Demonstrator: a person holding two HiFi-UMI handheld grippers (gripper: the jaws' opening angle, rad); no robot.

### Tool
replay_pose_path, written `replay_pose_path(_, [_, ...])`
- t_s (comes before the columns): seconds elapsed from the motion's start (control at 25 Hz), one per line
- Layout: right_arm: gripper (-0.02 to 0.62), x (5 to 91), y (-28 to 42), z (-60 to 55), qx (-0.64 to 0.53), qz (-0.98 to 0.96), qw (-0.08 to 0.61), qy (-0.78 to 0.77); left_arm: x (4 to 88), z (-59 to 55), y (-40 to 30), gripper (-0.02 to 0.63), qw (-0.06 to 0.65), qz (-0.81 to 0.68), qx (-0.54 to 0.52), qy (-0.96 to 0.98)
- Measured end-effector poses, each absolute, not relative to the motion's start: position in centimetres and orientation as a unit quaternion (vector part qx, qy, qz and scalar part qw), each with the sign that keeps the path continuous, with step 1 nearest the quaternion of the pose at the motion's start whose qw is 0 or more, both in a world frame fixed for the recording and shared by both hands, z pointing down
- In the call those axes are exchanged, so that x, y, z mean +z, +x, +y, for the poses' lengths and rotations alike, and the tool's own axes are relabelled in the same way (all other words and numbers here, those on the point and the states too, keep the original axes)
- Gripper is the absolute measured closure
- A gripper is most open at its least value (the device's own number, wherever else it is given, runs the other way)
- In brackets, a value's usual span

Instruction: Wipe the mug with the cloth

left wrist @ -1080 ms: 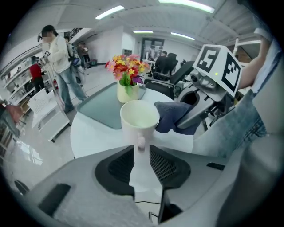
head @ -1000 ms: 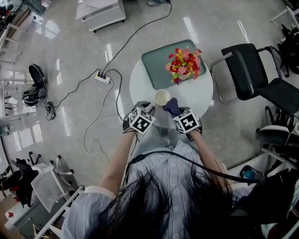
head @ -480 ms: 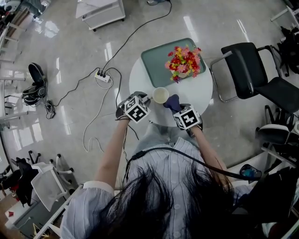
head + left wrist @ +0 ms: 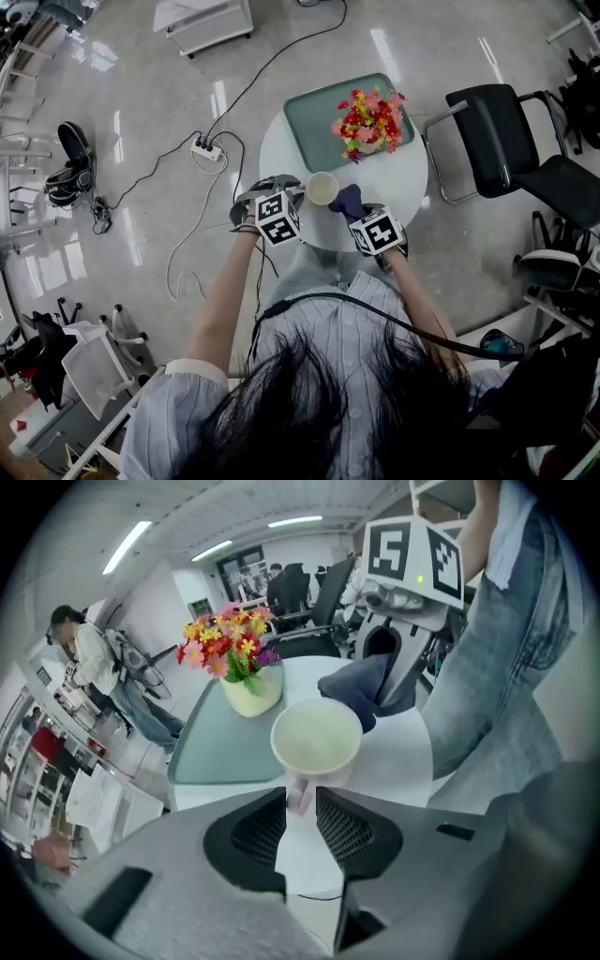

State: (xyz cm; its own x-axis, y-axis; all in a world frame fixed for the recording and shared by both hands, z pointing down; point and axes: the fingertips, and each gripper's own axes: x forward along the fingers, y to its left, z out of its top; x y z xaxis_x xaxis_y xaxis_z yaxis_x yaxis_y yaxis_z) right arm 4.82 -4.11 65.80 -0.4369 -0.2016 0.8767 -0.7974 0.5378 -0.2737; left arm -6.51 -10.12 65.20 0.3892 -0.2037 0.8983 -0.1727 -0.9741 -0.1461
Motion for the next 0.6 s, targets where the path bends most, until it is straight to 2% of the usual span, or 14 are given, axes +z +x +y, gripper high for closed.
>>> replay_pose_path(0.28, [0.494, 66.0, 4.4, -3.8, 0.358, -0.770, 0.418, 0.322, 61.4, -7.1, -5.3, 0.500, -0.004, 0.138, -0.520, -0.843])
replay_pose_path(0.6, [0.494, 66.2, 4.6, -3.9, 0.364, -0.771, 0.415, 0.317, 63.2, -6.4, -0.8, 0.500, -0.024, 0.146, -0.534, -0.832])
